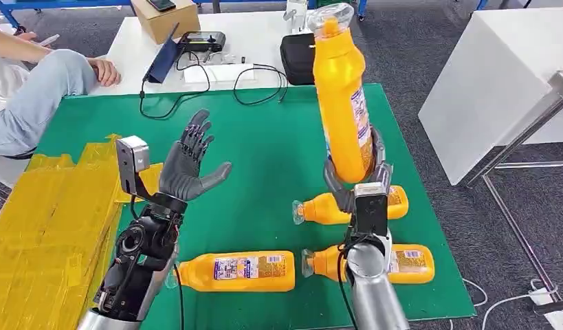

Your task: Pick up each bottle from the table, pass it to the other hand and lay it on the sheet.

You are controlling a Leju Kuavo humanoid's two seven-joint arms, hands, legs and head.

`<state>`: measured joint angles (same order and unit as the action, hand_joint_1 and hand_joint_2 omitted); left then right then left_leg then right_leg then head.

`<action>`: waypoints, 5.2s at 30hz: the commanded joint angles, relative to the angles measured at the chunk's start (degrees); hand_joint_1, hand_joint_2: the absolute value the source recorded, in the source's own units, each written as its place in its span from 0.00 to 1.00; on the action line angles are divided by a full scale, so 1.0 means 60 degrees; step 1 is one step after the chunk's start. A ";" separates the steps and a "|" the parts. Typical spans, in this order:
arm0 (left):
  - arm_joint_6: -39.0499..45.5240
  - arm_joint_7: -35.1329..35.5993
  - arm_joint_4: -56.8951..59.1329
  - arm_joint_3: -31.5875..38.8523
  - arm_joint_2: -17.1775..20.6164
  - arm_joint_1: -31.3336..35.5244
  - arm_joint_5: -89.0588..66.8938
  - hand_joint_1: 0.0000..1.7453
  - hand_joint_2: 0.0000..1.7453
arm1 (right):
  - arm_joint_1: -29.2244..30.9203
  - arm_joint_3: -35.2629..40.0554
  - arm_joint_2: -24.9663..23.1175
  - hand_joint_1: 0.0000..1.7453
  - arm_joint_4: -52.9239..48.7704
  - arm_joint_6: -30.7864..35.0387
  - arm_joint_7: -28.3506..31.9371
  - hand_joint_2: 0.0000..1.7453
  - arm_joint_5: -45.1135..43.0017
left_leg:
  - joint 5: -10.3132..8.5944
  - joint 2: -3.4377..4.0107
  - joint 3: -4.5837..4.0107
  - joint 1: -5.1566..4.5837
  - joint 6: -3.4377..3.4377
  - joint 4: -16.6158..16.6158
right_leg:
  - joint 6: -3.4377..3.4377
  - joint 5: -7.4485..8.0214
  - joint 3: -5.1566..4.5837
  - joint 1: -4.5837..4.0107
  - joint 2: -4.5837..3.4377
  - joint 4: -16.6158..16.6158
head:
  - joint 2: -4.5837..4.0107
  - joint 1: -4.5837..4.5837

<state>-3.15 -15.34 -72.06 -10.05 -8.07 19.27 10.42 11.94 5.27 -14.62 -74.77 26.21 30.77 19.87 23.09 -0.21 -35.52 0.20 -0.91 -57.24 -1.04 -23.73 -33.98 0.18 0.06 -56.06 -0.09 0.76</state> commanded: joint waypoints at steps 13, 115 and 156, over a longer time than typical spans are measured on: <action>-0.0690 0.0280 0.0696 -0.0339 0.0285 0.0203 0.0707 0.00 1.00 | 0.1102 0.2123 -0.0267 1.00 0.3604 -0.0163 0.0097 1.00 0.2239 | 0.0030 0.0034 0.0067 0.0022 0.0007 0.0004 | -0.0004 -0.0015 0.0061 -0.0024 -0.0031 0.0013 | 0.0000 0.0004; 0.5663 0.2165 0.8748 0.1531 0.2854 0.3551 -1.6076 1.00 1.00 | -0.0237 0.3410 0.0667 0.00 -0.1398 -0.0516 -0.0411 1.00 0.1833 | 0.0011 0.0030 0.0050 0.0023 0.0022 0.0009 | 0.0000 -0.0010 0.0040 -0.0024 -0.0031 0.0007 | 0.0000 -0.0004; 0.2045 0.2082 0.9260 0.1492 0.2943 0.3590 -1.6113 0.00 1.00 | 0.0351 0.3697 0.0849 0.00 -0.0625 -0.1365 -0.0753 1.00 0.2122 | -0.0003 0.0006 0.0040 0.0021 0.0024 0.0009 | 0.0001 -0.0006 0.0027 -0.0021 -0.0010 -0.0001 | 0.0000 0.0000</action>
<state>7.78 -0.85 -19.52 -4.74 10.80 38.65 -88.23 11.61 26.60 -11.91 -82.38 19.58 26.95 32.35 23.02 -0.18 -35.43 0.31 -0.76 -57.21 -1.01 -23.73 -33.99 0.07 -0.01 -56.13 -0.09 0.77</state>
